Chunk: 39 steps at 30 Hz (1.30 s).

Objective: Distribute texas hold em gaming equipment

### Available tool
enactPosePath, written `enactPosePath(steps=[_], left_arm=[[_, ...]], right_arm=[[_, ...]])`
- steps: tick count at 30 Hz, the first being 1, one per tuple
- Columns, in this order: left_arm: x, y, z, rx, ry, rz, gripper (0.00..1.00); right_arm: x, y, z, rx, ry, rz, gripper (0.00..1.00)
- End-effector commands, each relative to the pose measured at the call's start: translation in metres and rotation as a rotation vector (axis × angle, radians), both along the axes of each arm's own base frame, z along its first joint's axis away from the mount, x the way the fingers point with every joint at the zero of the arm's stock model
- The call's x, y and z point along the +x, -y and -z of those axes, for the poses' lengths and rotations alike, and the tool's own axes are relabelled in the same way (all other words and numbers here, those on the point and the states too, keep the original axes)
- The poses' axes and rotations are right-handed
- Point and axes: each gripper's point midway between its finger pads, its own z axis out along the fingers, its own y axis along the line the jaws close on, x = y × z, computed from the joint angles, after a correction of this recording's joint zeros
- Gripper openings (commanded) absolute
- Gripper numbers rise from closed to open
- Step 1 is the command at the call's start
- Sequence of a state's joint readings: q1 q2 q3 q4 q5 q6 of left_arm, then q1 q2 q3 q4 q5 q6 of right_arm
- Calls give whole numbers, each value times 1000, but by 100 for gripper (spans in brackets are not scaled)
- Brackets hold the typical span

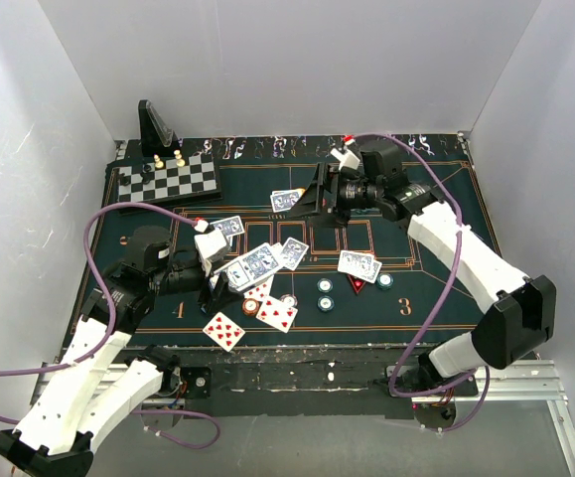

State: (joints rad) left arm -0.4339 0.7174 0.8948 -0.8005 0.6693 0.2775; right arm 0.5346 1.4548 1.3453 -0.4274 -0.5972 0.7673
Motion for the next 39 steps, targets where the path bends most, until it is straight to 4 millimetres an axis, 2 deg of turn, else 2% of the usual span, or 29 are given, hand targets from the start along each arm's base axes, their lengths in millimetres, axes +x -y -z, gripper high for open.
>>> enactPosePath(steps=[1, 3, 8, 20, 24, 30, 39], left_arm=[[3, 2, -17, -26, 50, 9, 0], [4, 2, -17, -26, 52, 8, 0], [6, 3, -19, -28, 54, 4, 0], [10, 5, -24, -38, 67, 2, 0], [10, 5, -28, -42, 77, 1, 0], [10, 5, -28, -45, 75, 1, 0], [9, 5, -29, -44, 77, 3, 0]], right_arm=[[-35, -29, -19, 111, -11, -163, 89], [-49, -41, -19, 102, -7, -209, 89], [-67, -59, -11, 84, -15, -272, 90], [-86, -78, 18, 76, -94, -320, 91], [-85, -80, 28, 73, -118, -315, 82], [-84, -79, 30, 68, -120, -304, 61], [-74, -63, 19, 82, -97, -260, 55]])
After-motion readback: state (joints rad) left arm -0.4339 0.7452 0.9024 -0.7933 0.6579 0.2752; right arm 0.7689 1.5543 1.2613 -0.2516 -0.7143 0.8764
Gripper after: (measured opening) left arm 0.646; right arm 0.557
